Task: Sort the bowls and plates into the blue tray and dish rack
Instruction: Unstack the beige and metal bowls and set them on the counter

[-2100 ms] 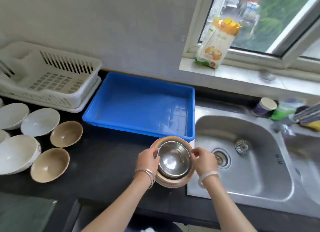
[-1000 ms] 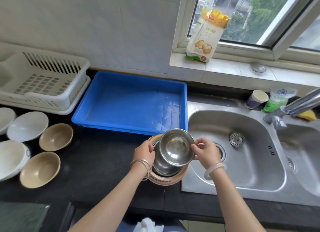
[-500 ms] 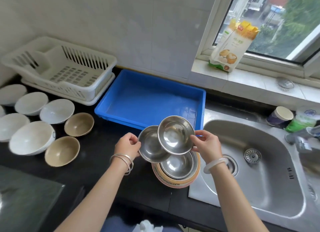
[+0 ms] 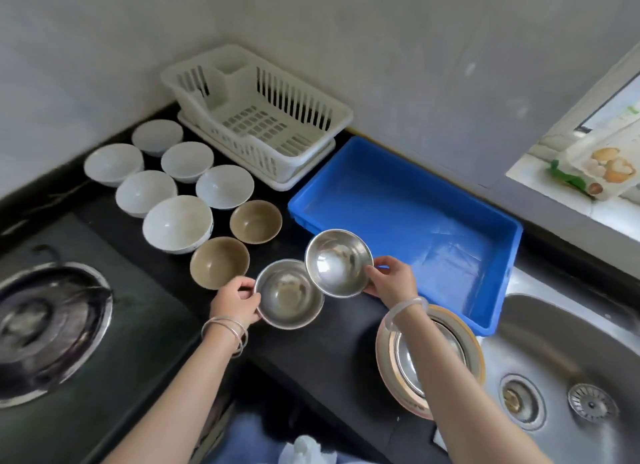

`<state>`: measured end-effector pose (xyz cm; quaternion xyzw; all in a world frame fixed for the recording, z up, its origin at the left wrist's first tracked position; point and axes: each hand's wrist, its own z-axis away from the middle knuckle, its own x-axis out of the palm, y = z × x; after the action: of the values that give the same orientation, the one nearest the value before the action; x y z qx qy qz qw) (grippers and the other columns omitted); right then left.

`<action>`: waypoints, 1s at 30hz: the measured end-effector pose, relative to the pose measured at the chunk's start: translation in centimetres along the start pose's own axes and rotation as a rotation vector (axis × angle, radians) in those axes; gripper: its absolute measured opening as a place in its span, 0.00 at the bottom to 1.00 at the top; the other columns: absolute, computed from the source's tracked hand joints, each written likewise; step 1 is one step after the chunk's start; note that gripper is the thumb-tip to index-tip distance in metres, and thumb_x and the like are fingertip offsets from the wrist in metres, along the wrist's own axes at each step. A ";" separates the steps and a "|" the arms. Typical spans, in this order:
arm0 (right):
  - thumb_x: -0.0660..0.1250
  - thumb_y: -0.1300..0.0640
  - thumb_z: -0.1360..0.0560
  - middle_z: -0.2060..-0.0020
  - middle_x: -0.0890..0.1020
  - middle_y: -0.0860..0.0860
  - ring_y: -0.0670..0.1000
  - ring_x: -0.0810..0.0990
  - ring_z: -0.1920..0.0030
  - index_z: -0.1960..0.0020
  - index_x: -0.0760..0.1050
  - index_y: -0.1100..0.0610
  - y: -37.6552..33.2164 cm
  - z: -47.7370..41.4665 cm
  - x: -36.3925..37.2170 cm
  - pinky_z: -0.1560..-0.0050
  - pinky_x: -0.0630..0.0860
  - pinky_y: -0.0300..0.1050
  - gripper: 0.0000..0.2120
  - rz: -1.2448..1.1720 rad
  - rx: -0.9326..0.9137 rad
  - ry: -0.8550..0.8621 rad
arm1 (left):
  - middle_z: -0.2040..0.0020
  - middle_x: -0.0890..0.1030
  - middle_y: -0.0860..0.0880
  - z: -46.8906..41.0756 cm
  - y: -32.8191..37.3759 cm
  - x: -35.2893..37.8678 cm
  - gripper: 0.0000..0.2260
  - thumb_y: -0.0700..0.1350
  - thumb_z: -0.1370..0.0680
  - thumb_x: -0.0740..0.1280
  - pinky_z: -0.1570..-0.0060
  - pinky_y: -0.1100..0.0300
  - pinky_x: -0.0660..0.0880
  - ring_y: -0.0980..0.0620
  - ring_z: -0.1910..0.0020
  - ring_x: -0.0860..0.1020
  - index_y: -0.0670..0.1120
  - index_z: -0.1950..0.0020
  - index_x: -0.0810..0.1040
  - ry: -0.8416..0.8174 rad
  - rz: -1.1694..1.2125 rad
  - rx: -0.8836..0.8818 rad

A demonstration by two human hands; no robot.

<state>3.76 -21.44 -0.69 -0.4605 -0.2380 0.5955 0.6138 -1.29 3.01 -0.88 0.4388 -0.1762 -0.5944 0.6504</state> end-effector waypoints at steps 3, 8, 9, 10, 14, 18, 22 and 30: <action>0.66 0.64 0.27 0.56 0.81 0.58 0.56 0.83 0.60 0.61 0.75 0.55 -0.1 -1.2 2.5 0.65 0.82 0.43 0.06 0.018 0.024 -0.011 | 0.61 0.78 0.49 -0.8 -1.1 -0.8 0.08 0.34 0.26 0.65 0.57 0.55 0.79 0.47 0.58 0.78 0.46 0.54 0.76 0.020 -0.019 -0.028; 0.66 0.62 0.26 0.60 0.80 0.53 0.51 0.82 0.62 0.56 0.75 0.57 0.4 -2.3 5.5 0.66 0.80 0.40 0.02 0.088 0.063 0.003 | 0.63 0.78 0.50 -1.8 -2.1 -1.1 0.07 0.33 0.26 0.65 0.61 0.57 0.78 0.49 0.61 0.79 0.45 0.54 0.76 0.026 0.022 -0.083; 0.66 0.62 0.26 0.61 0.80 0.52 0.48 0.81 0.65 0.55 0.75 0.57 0.6 -2.5 5.9 0.68 0.79 0.38 0.01 0.092 0.078 0.007 | 0.62 0.79 0.49 -2.0 -2.2 -1.2 0.07 0.33 0.27 0.65 0.59 0.56 0.78 0.48 0.60 0.79 0.45 0.54 0.76 0.027 0.023 -0.094; 0.65 0.62 0.26 0.62 0.80 0.51 0.46 0.81 0.66 0.54 0.75 0.58 0.7 -2.5 6.4 0.71 0.79 0.36 0.02 0.089 0.097 0.008 | 0.62 0.79 0.48 -2.2 -2.4 -1.3 0.07 0.33 0.27 0.65 0.58 0.55 0.79 0.46 0.59 0.79 0.45 0.55 0.76 0.029 0.019 -0.103; 0.65 0.63 0.26 0.63 0.80 0.51 0.46 0.80 0.66 0.53 0.75 0.58 0.9 -2.9 7.8 0.73 0.77 0.34 0.03 0.080 0.149 0.002 | 0.59 0.80 0.44 -2.7 -2.9 -2.2 0.07 0.34 0.27 0.66 0.57 0.53 0.79 0.44 0.57 0.80 0.46 0.56 0.76 0.053 -0.011 -0.122; 0.65 0.62 0.25 0.64 0.79 0.51 0.46 0.80 0.67 0.53 0.75 0.57 1.1 -3.4 8.8 0.67 0.80 0.39 0.02 0.106 0.169 0.015 | 0.57 0.81 0.43 -3.0 -3.3 -2.9 0.08 0.34 0.27 0.66 0.58 0.54 0.80 0.43 0.56 0.80 0.47 0.58 0.76 0.054 -0.033 -0.123; 0.65 0.62 0.25 0.64 0.79 0.50 0.44 0.79 0.69 0.52 0.74 0.57 1.4 -3.8 9.4 0.62 0.81 0.42 0.03 0.108 0.188 0.025 | 0.59 0.81 0.45 -3.1 -3.5 -3.0 0.09 0.35 0.27 0.66 0.56 0.50 0.81 0.43 0.56 0.81 0.49 0.59 0.75 0.054 -0.051 -0.123; 0.66 0.61 0.25 0.58 0.79 0.52 0.49 0.80 0.59 0.52 0.73 0.55 1.4 -3.6 10.2 0.67 0.80 0.39 0.03 0.027 0.211 -0.001 | 0.57 0.82 0.46 -3.1 -3.6 -3.2 0.06 0.37 0.28 0.67 0.49 0.46 0.79 0.44 0.55 0.81 0.48 0.58 0.77 0.084 -0.099 -0.119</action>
<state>7.89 -12.95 -6.11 -0.3960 -0.1681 0.6256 0.6508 -1.93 7.37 -4.45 0.4323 -0.0912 -0.6163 0.6520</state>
